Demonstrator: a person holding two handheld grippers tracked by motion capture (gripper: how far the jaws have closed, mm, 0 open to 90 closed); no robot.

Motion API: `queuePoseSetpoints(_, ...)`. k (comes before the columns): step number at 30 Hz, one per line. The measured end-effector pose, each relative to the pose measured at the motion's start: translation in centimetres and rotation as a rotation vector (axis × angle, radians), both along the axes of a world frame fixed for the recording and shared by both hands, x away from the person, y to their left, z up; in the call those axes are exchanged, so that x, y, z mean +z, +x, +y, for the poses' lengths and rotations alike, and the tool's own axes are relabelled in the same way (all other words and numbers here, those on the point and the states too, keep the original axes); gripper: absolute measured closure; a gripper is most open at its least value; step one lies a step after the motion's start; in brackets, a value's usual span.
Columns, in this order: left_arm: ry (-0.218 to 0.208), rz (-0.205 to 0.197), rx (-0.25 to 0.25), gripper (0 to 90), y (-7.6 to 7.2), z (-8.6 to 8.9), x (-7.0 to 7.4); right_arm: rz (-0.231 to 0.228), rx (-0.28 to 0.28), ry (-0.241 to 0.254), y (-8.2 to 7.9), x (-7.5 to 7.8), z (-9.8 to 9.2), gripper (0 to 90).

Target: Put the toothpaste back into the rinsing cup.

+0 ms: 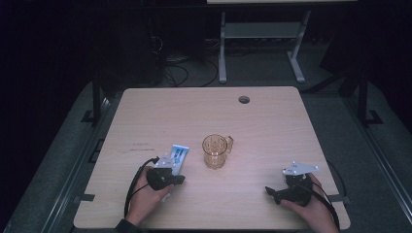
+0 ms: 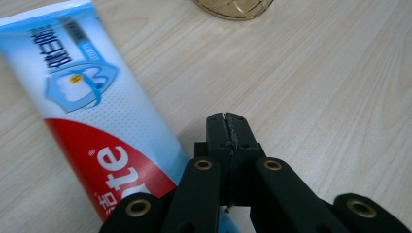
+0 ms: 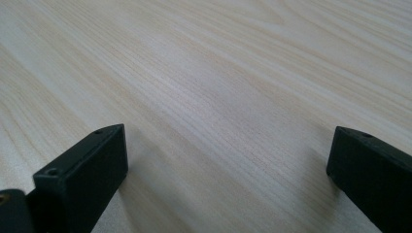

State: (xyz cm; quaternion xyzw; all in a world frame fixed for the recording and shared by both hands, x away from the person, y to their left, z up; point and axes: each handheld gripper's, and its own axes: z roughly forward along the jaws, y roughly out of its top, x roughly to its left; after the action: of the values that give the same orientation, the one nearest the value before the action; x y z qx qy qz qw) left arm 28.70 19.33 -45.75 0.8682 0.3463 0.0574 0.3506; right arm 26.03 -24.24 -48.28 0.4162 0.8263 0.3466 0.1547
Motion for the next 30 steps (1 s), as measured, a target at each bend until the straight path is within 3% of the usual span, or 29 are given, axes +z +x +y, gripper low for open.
queuePoseSetpoints(10, -0.006, -0.003, 0.035, 89.8, -0.3, 1.6, 0.4, 0.0, 0.001, 0.0, 0.0, 0.0, 0.0, 0.5)
queuePoseSetpoints(21, 0.015, -0.001, 0.081, 89.9, -0.6, 3.7, 0.5, 0.0, 0.002, 0.0, 0.0, 0.0, 0.0, 0.5)
queuePoseSetpoints(30, 0.022, -0.001, 0.085, 89.9, -0.7, 3.9, 0.6, 0.0, 0.004, 0.0, 0.0, 0.0, 0.0, 0.5)
